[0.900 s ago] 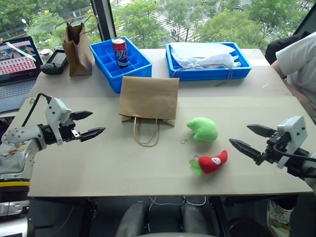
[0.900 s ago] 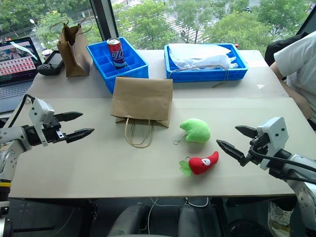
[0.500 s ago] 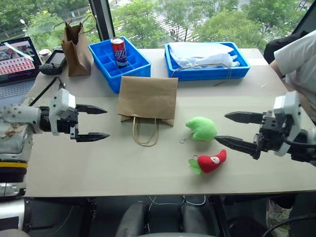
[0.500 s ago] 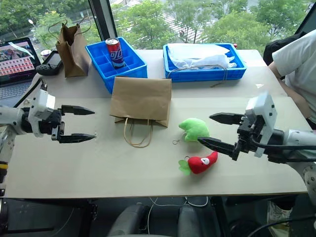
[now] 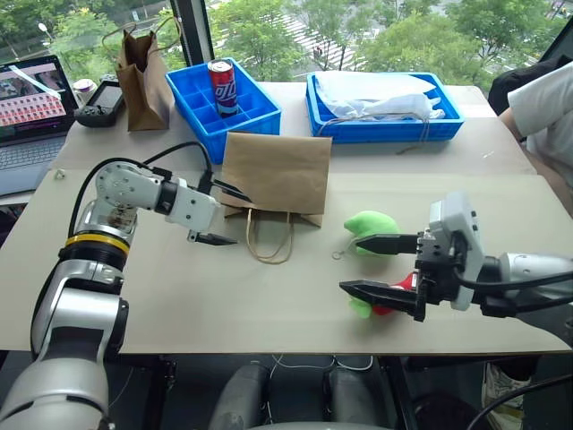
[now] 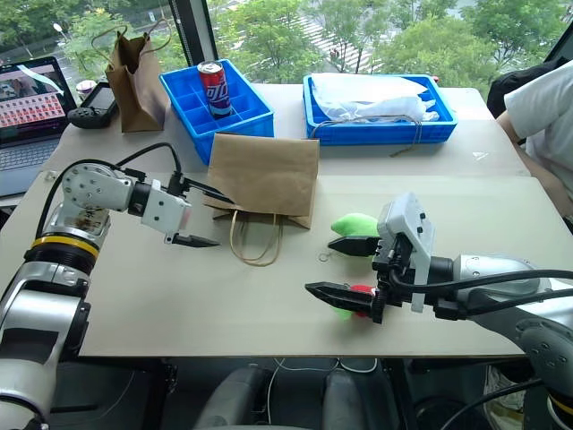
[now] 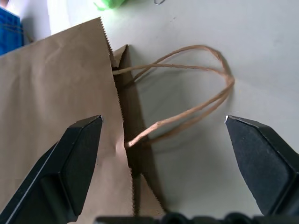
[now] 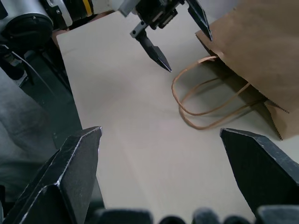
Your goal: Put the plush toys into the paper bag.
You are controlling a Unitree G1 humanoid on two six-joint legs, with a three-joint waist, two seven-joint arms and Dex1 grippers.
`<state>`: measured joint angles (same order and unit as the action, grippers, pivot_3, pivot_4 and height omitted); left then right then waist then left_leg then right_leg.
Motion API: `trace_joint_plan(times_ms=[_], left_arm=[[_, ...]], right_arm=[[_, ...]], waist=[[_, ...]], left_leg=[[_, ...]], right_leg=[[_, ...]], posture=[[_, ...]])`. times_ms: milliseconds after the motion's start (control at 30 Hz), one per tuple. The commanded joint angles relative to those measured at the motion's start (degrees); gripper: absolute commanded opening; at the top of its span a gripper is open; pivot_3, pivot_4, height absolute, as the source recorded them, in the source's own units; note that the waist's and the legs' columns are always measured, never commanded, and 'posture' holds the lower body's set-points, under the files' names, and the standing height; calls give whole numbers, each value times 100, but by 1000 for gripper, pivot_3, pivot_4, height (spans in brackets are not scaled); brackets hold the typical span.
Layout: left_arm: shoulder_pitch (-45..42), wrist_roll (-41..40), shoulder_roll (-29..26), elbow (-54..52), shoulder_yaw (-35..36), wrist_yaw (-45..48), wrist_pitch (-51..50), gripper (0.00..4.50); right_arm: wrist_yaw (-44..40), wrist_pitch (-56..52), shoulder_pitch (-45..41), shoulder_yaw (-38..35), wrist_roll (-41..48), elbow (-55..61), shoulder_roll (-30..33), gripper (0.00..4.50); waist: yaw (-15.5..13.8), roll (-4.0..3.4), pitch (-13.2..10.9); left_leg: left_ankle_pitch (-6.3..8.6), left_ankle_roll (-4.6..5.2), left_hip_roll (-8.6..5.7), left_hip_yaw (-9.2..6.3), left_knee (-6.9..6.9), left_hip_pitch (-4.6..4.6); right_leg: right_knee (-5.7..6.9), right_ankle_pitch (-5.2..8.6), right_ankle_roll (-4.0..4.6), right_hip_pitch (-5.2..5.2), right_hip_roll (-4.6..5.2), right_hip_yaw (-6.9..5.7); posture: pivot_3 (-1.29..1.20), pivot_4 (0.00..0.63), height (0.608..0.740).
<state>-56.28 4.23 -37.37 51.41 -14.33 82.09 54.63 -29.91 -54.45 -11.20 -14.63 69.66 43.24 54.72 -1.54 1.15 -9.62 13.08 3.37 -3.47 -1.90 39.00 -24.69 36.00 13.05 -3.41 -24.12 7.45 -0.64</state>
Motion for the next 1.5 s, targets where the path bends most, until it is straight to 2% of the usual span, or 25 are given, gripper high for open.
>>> trace_joint_plan(times_ms=[33, 200, 300, 367, 500, 633, 733, 800, 1000, 1100, 1233, 1367, 1500], left_arm=[[-332, 722, 140, 710, -293, -722, 993, 4500], [-706, 1691, 312, 1272, -714, -1867, 1550, 4500], [-879, 2090, 411, 1500, -964, -2317, 1638, 3790], [-957, 2067, 509, 1645, -1008, -2343, 1524, 3005], [-1108, 854, 815, 1556, -613, -1236, 1031, 1518], [-1195, -117, 892, 1173, -206, -137, -29, 62], [-1187, -1016, 1043, 385, 156, 610, -1541, 62], [-1069, -1735, 1031, -750, 195, 951, -2879, 62], [-831, -2564, 766, -2924, 353, 905, -5546, 62], [-756, -2692, 706, -3450, 436, 691, -6178, 62], [-626, -2621, 648, -3767, 477, 564, -6436, 62], [-549, -2611, 622, -3909, 529, 486, -6603, 62], [-377, -2551, 407, -4043, 486, 769, -6499, 62]], right_arm=[[478, 52, -25, -222, 399, 260, 26, 4485], [1029, 161, 67, -193, 795, 502, 17, 4485], [1262, 208, 80, -198, 893, 541, 40, 4500], [1377, 236, 93, -205, 893, 552, 49, 4500], [1456, 259, 212, -227, 786, 558, 94, 4500], [1301, 228, 473, -129, 468, 628, 232, 4500], [1124, 215, 774, 76, 82, 740, 332, 4500], [1081, 284, 827, 208, -141, 747, 309, 4500], [1041, 376, 785, 499, -708, 712, 161, 4500], [1056, 452, 615, 740, -1100, 655, 15, 4500], [1046, 474, 446, 1192, -1594, 628, -215, 4500], [1103, 492, 106, 1651, -2133, 526, -497, 4500], [1013, 453, -51, 1803, -2262, 479, -756, 4500]], waist=[[15, 2, -1], [34, 14, -8], [34, 23, -8], [34, 24, -8], [33, 26, -9], [86, 28, -10], [99, 28, -10], [113, 28, -10], [162, 28, -10], [202, 28, -10], [212, 27, -10], [214, 27, -10], [209, 27, -10]], left_leg=[[-2, 3, 0, 3, 0, 1], [-5, 8, 2, 8, 2, 1], [-7, 12, 2, 11, 8, 1], [-9, 15, 1, 15, 11, 2], [-13, 21, 2, 19, 16, 0], [-15, 24, 4, 19, 20, -2], [-15, 25, 5, 20, 21, 0], [-15, 25, 5, 22, 23, 0], [-16, 26, 8, 21, 29, 3], [-17, 25, 12, 21, 29, 8], [-20, 23, 15, 21, 29, 25], [-21, 22, 15, 23, 29, 31], [-21, 21, 15, 26, 28, 31]], right_leg=[[2, -1, 0, 0, 0, 1], [10, -4, -5, -1, -1, -2], [10, -9, -12, 3, -1, -1], [8, -13, -17, 6, 0, 0], [9, -18, -19, 5, 0, 1], [11, -19, -18, 4, -1, 0], [18, -19, -18, 4, -1, 0], [16, -19, -18, 4, -1, 1], [19, -19, -18, 8, -6, 10], [22, -19, -18, 7, -13, 15], [27, -22, -13, 16, -19, 20], [28, -24, -9, 18, -21, 25], [29, -25, -8, 14, -22, 31]], posture=[[0, 150, 740], [0, 150, 740], [0, 150, 740], [0, 150, 740], [0, 150, 740], [0, 150, 740], [0, 150, 740], [0, 150, 740], [0, 150, 740], [0, 150, 740], [0, 150, 740], [0, 150, 740], [0, 150, 740]])
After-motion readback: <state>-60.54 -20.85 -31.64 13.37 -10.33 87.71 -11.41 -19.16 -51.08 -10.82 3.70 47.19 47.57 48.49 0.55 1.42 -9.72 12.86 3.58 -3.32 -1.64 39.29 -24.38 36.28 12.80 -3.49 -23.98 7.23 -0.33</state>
